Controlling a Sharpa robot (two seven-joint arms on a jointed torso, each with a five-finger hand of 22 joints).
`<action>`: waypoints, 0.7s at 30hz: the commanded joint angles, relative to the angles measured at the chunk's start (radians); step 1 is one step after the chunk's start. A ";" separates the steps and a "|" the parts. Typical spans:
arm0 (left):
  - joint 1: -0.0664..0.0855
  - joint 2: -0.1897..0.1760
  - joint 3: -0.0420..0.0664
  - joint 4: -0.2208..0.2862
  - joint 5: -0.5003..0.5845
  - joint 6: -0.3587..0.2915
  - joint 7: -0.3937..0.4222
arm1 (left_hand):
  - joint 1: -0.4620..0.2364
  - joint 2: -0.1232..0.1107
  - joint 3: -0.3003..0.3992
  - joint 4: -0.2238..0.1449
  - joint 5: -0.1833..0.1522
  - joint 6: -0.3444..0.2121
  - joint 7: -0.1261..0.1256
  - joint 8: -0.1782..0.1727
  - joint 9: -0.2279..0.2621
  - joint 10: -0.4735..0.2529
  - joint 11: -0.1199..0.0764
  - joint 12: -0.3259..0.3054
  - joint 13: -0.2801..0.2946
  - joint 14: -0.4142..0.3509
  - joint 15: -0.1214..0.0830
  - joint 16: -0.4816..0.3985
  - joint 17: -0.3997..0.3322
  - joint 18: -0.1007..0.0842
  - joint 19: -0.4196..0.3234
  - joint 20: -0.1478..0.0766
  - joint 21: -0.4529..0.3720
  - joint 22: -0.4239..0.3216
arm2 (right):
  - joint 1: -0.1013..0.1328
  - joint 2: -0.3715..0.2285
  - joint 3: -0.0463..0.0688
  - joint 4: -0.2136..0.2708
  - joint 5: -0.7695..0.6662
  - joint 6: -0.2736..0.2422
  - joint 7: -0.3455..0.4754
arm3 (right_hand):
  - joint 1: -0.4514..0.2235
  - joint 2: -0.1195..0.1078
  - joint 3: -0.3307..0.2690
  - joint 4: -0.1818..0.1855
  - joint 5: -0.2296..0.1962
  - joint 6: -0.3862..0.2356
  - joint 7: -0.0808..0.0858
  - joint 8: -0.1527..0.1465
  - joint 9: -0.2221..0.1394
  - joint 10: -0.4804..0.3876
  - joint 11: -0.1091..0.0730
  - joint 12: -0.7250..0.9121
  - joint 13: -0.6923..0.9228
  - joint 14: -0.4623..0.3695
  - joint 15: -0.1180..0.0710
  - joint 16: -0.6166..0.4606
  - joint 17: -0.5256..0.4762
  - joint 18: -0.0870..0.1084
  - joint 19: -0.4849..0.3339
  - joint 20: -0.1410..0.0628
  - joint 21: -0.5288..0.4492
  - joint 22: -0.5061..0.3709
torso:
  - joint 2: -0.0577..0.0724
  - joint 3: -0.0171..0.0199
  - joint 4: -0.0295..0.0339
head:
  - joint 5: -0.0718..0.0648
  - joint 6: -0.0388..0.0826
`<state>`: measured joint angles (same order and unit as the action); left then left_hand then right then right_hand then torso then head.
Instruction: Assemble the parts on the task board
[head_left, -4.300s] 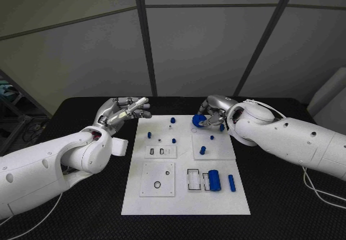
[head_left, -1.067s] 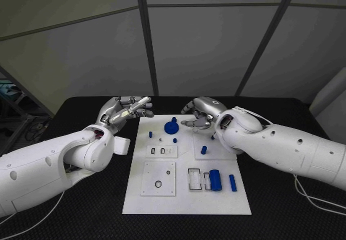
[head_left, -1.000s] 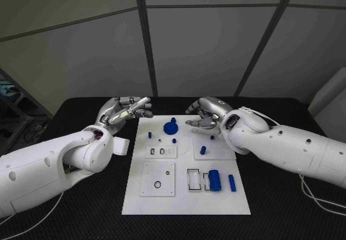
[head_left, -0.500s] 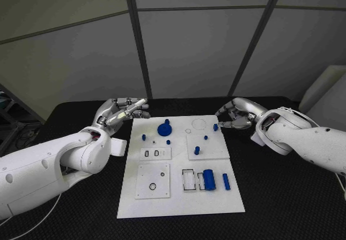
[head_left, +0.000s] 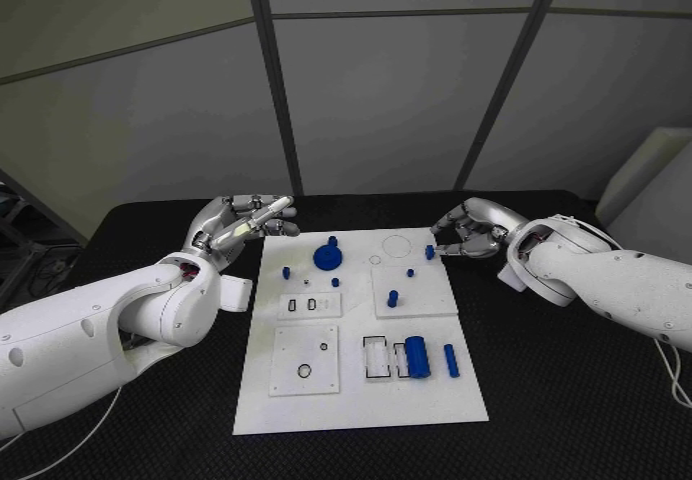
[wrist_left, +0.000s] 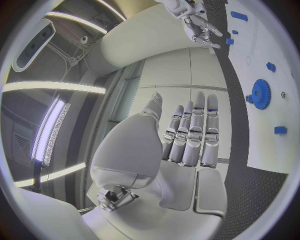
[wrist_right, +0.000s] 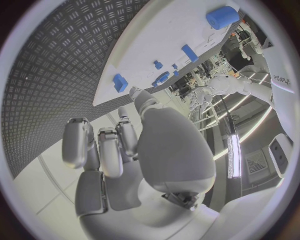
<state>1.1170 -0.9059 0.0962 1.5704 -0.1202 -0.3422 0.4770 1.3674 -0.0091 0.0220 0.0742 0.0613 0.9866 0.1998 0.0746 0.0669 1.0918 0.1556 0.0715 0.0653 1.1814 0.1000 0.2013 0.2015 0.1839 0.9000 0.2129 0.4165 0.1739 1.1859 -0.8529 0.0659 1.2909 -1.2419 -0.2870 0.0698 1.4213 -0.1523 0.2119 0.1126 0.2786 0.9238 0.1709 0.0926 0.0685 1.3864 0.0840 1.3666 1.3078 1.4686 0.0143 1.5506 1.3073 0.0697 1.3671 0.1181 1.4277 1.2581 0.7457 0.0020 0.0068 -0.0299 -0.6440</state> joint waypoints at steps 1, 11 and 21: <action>0.001 0.000 0.001 0.001 -0.005 0.013 0.007 | 0.008 -0.001 0.000 -0.007 -0.006 0.006 0.003 -0.006 0.000 -0.001 -0.005 -0.001 0.000 -0.006 -0.003 -0.006 0.002 -0.001 -0.004 0.000 -0.004 -0.001 | -0.008 0.012 0.000 -0.013 -0.004 0.030 -0.005 | -0.005 -0.007 -0.007 0.000 -0.005 -0.006 0.001 -0.004 -0.001 -0.010 0.001 -0.006 0.002 0.088 -0.003 -0.002 0.202 -0.001 -0.006 0.002 -0.007 -0.002 | 0.000 -0.0004 -0.0025 | 0.002 0.000; 0.000 -0.002 0.001 0.002 -0.005 0.013 0.008 | 0.007 0.000 -0.001 -0.007 -0.006 0.007 0.004 -0.006 0.000 -0.001 -0.005 -0.001 0.000 -0.006 -0.002 -0.006 0.002 -0.001 -0.004 0.000 -0.004 -0.001 | -0.024 0.042 0.000 -0.045 -0.027 0.042 -0.016 | -0.005 -0.007 -0.007 0.000 -0.005 -0.007 0.001 -0.005 -0.001 -0.009 0.001 -0.006 0.003 0.088 -0.003 -0.001 0.203 -0.001 -0.006 0.002 -0.007 -0.002 | 0.000 -0.0001 -0.0015 | 0.003 -0.001; 0.000 -0.001 0.001 -0.001 -0.005 0.012 0.007 | 0.007 0.002 0.000 -0.007 -0.006 0.007 0.004 -0.006 0.000 -0.001 -0.005 -0.001 0.000 -0.007 -0.002 -0.006 0.002 -0.001 -0.004 0.000 -0.004 -0.002 | -0.026 0.057 0.000 -0.070 -0.031 0.029 -0.022 | -0.014 0.008 -0.007 0.007 -0.006 0.000 0.002 -0.002 0.001 -0.003 0.001 0.001 0.010 0.089 -0.002 0.000 0.207 -0.001 -0.004 0.003 -0.006 0.001 | 0.000 0.0012 -0.0016 | 0.003 0.003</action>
<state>1.1164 -0.9078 0.0962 1.5694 -0.1202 -0.3409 0.4770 1.3674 -0.0090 0.0219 0.0743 0.0613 0.9901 0.2035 0.0746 0.0669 1.0919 0.1556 0.0715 0.0653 1.1814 0.1000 0.2013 0.2022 0.1838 0.9001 0.2129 0.4165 0.1732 1.1584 -0.7974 0.0658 1.2235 -1.2641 -0.2570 0.0525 1.4142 -0.1452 0.2084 0.1162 0.2786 0.9238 0.1708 0.0926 0.0686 1.3863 0.0840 1.3666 1.3077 1.4686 0.0143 1.5505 1.3080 0.0697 1.3672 0.1181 1.4238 1.2576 0.7457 0.0026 0.0050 -0.0276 -0.6422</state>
